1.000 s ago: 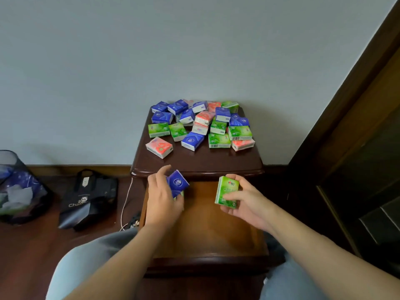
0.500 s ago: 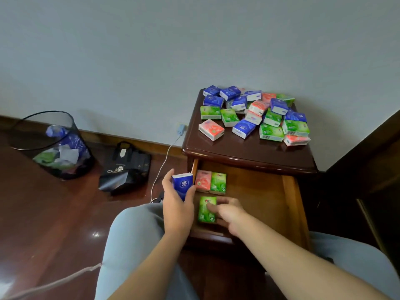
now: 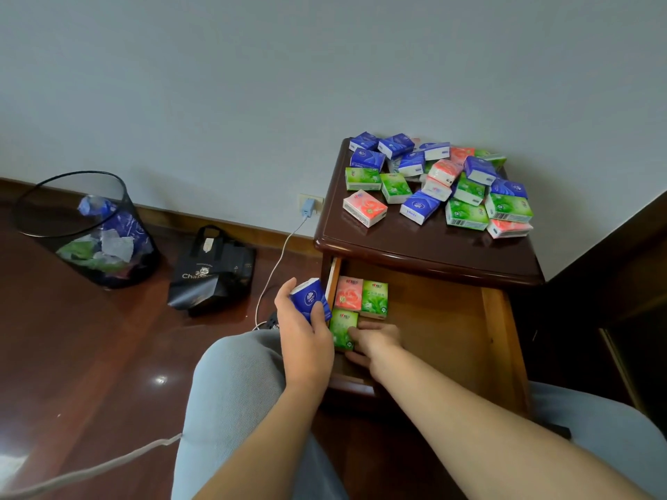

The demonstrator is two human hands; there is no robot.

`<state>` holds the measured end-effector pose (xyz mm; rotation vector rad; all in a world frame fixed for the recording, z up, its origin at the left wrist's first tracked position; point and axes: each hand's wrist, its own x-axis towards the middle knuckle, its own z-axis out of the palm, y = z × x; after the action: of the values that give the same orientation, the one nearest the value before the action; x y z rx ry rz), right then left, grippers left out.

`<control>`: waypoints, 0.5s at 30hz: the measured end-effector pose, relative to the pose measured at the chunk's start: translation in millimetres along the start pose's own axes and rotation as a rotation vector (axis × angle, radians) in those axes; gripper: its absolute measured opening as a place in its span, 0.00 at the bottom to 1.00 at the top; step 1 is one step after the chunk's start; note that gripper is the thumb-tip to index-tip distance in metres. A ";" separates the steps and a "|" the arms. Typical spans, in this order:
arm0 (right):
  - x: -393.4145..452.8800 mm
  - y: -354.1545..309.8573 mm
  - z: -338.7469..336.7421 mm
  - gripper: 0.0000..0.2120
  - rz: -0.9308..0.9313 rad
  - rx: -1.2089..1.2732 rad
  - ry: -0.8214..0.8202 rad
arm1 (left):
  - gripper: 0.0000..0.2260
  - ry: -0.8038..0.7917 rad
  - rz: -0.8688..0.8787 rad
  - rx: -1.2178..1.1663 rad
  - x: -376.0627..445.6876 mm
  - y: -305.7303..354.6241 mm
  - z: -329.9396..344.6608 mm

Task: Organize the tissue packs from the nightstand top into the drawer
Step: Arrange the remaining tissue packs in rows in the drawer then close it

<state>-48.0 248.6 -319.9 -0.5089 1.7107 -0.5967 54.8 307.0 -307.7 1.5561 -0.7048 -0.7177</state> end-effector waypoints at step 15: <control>-2.9 -3.0 -18.8 0.05 -0.209 -0.098 0.039 | 0.11 -0.025 0.011 0.099 -4.4 5.1 1.6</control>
<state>-65.7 250.3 -312.6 -0.7566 1.7427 -0.6771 50.6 309.0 -302.6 1.6339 -0.7766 -0.7037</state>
